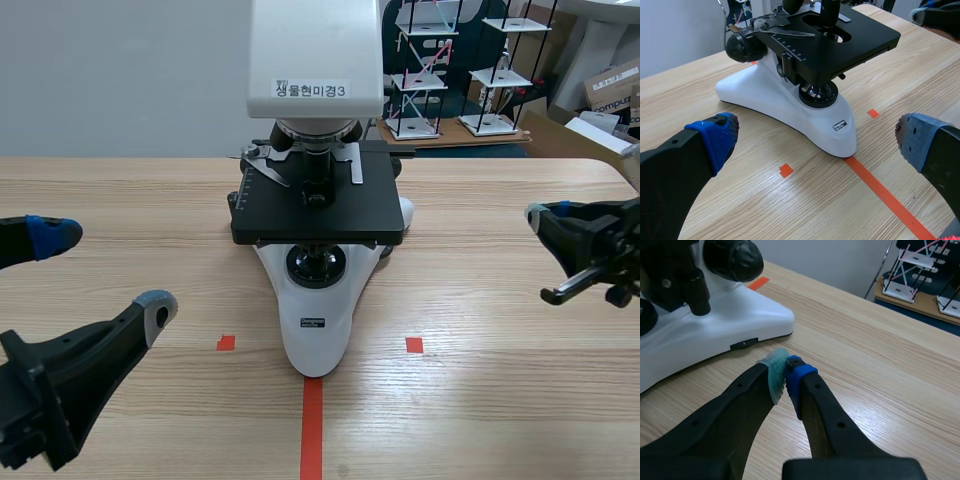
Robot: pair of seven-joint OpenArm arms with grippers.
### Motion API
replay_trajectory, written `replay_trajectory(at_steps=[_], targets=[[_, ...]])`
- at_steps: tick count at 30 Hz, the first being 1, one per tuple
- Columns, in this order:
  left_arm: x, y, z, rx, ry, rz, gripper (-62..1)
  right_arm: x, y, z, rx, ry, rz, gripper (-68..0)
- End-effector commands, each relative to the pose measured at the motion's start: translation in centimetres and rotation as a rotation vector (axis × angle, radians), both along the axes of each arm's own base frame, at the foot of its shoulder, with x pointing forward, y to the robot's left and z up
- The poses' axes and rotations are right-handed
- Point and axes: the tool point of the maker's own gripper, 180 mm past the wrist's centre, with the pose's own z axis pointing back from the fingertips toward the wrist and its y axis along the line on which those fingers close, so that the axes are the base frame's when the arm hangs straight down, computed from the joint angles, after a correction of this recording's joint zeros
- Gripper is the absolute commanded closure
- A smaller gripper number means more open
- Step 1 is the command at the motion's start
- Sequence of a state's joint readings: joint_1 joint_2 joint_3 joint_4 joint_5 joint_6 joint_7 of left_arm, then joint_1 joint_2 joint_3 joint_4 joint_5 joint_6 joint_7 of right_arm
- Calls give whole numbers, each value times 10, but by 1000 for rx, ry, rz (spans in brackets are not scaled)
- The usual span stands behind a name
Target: Point at the fine focus knob
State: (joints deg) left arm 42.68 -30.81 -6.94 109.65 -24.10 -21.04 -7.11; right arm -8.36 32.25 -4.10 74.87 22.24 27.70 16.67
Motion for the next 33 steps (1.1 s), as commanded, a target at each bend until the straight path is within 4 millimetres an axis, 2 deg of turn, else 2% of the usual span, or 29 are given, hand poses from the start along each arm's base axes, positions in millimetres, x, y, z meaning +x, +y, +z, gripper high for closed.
replay_trajectory(at_steps=[1,4,9,15,23,33], targets=[[2,-1,8,-21,-25,7,-623,14,-1,15,-2,-51,9,-16],[2,-1,8,-21,-25,7,-623,29,3,13,12,-60,20,-17],[2,-1,8,-21,-25,7,-623,52,8,23,41,-118,42,-17],[2,-1,8,-21,-25,7,-623,71,23,28,41,-138,85,-17],[2,-1,8,-21,-25,7,-623,87,39,19,45,-109,105,-17],[2,-1,8,-21,-25,7,-623,94,43,17,37,-105,110,-17]])
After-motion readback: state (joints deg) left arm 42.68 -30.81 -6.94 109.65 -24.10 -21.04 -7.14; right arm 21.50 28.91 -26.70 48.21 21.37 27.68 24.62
